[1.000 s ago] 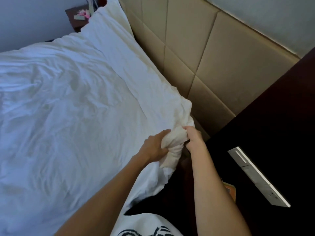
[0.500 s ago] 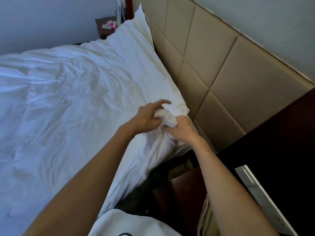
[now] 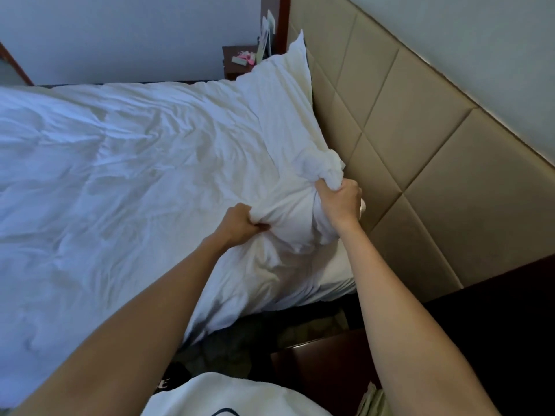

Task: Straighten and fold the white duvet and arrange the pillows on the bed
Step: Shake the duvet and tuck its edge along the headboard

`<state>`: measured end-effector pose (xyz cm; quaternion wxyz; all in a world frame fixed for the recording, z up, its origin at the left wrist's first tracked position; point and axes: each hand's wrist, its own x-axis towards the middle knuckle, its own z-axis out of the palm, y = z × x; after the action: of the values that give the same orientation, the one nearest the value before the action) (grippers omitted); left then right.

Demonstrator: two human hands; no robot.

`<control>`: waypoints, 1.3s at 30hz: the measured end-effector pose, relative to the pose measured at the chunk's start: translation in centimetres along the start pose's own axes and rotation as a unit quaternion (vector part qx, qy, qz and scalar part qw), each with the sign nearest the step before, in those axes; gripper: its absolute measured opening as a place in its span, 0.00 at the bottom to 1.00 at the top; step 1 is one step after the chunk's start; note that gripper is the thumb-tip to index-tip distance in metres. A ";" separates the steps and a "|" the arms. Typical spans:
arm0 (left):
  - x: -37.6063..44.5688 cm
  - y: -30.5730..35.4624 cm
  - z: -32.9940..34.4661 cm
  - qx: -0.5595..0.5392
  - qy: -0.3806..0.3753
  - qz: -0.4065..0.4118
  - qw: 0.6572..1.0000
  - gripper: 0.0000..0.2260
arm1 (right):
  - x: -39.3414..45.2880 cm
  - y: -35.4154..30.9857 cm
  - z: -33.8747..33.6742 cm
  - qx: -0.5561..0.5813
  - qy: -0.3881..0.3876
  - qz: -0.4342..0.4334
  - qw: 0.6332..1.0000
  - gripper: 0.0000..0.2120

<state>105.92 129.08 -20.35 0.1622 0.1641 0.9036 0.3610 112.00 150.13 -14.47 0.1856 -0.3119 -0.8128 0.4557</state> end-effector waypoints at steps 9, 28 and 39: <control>7.5 4.0 -6.9 -0.006 0.061 0.079 0.995 0.16 | 5.5 -4.1 0.9 -0.016 0.086 0.013 0.996 0.28; 26.9 -1.3 -19.0 0.053 0.103 0.079 0.990 0.16 | 21.1 -11.4 8.8 0.065 0.143 0.095 0.983 0.20; 40.9 3.1 -22.8 0.095 0.081 0.074 0.989 0.26 | 35.1 -14.9 11.9 0.061 0.143 0.088 0.984 0.21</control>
<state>60.57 134.51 -9.63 0.0447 0.2157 0.9293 0.2965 74.22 160.62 -7.24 0.2776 -0.4325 -0.7177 0.4700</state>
